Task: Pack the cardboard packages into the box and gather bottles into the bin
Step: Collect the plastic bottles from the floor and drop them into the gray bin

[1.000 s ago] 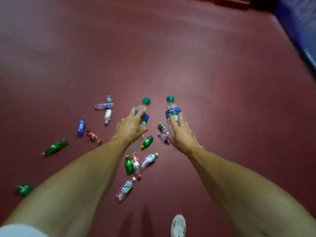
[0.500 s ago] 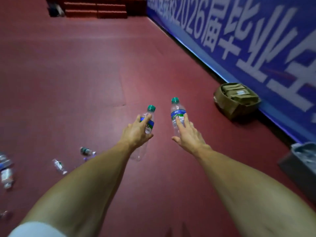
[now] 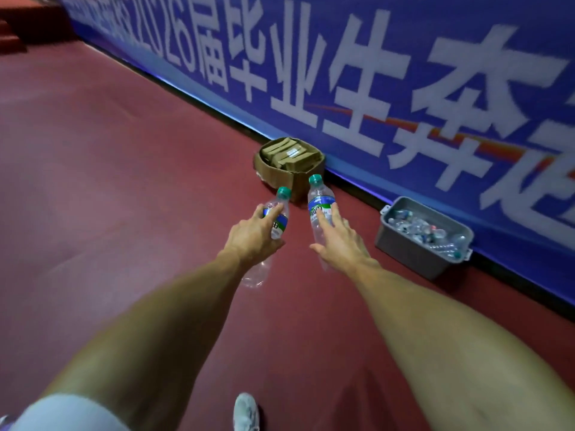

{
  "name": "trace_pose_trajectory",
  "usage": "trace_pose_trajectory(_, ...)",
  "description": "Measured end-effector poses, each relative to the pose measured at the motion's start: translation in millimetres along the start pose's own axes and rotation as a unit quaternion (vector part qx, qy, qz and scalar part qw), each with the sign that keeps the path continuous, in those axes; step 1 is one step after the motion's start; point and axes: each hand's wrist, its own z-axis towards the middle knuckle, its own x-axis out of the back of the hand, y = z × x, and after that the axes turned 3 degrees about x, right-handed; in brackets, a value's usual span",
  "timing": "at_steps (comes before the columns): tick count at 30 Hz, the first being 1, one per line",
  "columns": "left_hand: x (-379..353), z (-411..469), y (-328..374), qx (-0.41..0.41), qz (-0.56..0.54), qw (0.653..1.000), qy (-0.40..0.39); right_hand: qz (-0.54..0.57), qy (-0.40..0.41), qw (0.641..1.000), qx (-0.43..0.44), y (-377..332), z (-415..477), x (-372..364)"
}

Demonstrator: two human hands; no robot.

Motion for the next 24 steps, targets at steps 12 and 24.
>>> trace_pose_trajectory(12, -30, 258, 116, -0.131, 0.005, 0.991, -0.042, 0.042, 0.040, 0.987, -0.152, 160, 150, 48)
trace_pose_trajectory(24, -100, 435, 291, -0.257, 0.047, 0.960, -0.101, 0.074, 0.049, 0.954, -0.285, 357, 226, 81)
